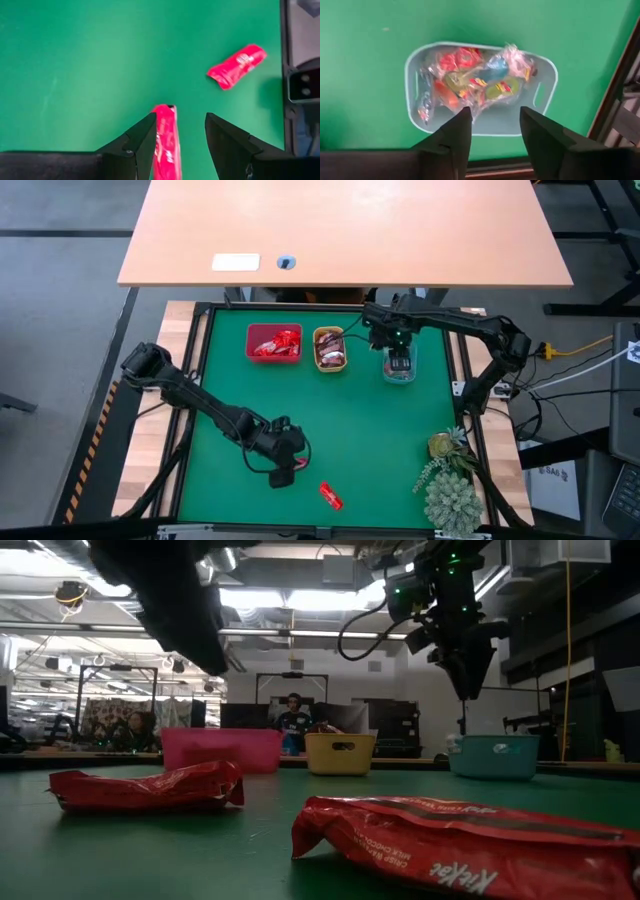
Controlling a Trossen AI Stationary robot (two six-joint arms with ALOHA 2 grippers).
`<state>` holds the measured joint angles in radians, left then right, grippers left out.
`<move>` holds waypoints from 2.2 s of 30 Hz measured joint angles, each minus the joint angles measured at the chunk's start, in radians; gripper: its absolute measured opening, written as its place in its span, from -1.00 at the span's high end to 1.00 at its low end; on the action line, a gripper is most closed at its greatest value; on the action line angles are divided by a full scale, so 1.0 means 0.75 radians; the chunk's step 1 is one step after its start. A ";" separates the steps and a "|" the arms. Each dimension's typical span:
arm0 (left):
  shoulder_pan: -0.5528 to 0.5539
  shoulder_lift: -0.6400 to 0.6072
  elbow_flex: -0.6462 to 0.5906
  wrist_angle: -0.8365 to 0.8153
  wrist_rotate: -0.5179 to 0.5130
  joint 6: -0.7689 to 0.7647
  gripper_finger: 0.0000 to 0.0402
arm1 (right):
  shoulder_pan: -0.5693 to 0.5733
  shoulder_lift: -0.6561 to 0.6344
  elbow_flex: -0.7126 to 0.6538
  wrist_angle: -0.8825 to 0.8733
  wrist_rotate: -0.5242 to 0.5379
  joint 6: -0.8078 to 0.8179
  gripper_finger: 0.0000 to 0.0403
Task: Sort candy
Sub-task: Put the red chocolate bar into the red bin
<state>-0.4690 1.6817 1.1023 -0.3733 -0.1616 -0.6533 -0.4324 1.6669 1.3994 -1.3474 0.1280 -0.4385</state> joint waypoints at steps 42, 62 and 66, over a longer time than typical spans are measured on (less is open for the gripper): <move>-0.081 0.283 -0.003 0.037 -0.147 0.013 0.25 | 0.000 0.000 -0.001 0.168 -0.137 0.000 0.13; 0.021 0.272 -0.003 0.050 -0.147 0.050 0.65 | 0.100 0.000 -0.001 0.170 -0.337 -0.001 0.13; 0.084 0.234 -0.002 0.056 -0.155 0.147 0.65 | 0.209 0.000 -0.001 0.170 -0.337 0.007 0.13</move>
<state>-0.4064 1.8576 1.1007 -0.3312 -0.2778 -0.5430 -0.2757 1.6669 1.3987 -1.2195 -0.1249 -0.4336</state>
